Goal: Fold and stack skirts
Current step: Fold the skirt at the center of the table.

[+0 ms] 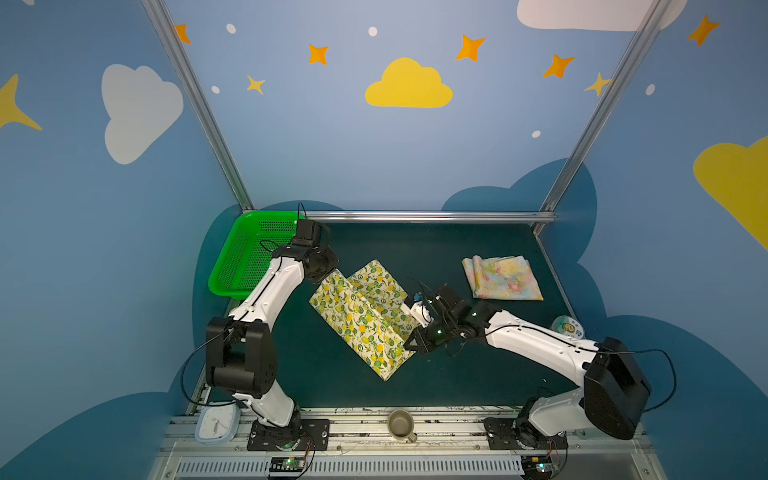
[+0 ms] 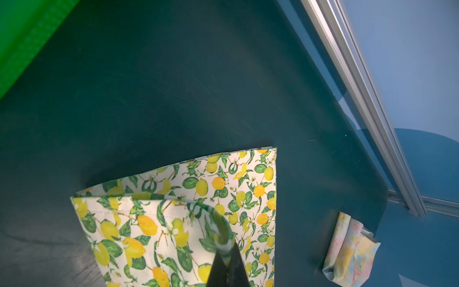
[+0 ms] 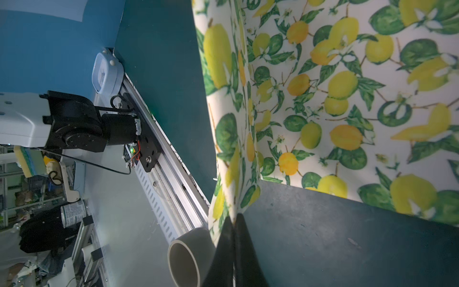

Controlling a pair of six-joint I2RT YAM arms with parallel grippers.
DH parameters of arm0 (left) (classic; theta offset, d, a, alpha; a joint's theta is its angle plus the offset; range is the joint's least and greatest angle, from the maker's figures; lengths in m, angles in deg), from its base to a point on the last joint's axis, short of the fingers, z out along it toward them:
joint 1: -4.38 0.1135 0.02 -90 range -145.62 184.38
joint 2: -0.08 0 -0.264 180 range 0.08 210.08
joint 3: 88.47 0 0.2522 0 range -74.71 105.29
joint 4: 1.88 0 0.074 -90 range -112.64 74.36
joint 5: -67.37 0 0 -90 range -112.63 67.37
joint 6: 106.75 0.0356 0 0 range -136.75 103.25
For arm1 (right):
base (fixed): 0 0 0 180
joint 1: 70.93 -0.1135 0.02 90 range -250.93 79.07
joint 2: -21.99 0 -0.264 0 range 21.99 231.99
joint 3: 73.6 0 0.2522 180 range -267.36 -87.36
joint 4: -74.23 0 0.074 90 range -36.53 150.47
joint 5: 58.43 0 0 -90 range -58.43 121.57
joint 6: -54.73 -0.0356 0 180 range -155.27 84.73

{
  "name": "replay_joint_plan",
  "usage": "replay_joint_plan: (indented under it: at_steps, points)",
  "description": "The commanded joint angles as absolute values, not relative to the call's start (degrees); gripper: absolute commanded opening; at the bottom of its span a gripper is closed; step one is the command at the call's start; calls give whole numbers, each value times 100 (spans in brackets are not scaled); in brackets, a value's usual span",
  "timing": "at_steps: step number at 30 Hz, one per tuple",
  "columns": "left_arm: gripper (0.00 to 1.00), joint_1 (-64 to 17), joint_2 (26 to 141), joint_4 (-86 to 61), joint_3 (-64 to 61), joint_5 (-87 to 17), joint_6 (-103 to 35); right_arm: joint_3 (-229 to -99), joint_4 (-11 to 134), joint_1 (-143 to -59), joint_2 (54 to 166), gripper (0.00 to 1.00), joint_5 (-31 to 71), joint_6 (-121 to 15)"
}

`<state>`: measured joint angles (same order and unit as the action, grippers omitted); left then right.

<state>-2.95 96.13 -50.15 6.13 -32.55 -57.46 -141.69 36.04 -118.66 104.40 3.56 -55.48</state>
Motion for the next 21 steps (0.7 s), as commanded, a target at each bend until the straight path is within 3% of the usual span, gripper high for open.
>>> replay_joint_plan:
  at_steps: [1, 21]
  points:
    - [4, -328, 9917, -4913, 1018, -2880, -5599, -14013, 3331, -11725, 10393, 0, 1, -5578]
    - [4, -733, 11358, -5224, 2439, -2852, -5470, -13935, 3315, -11100, 10787, 0, -447, -5506]
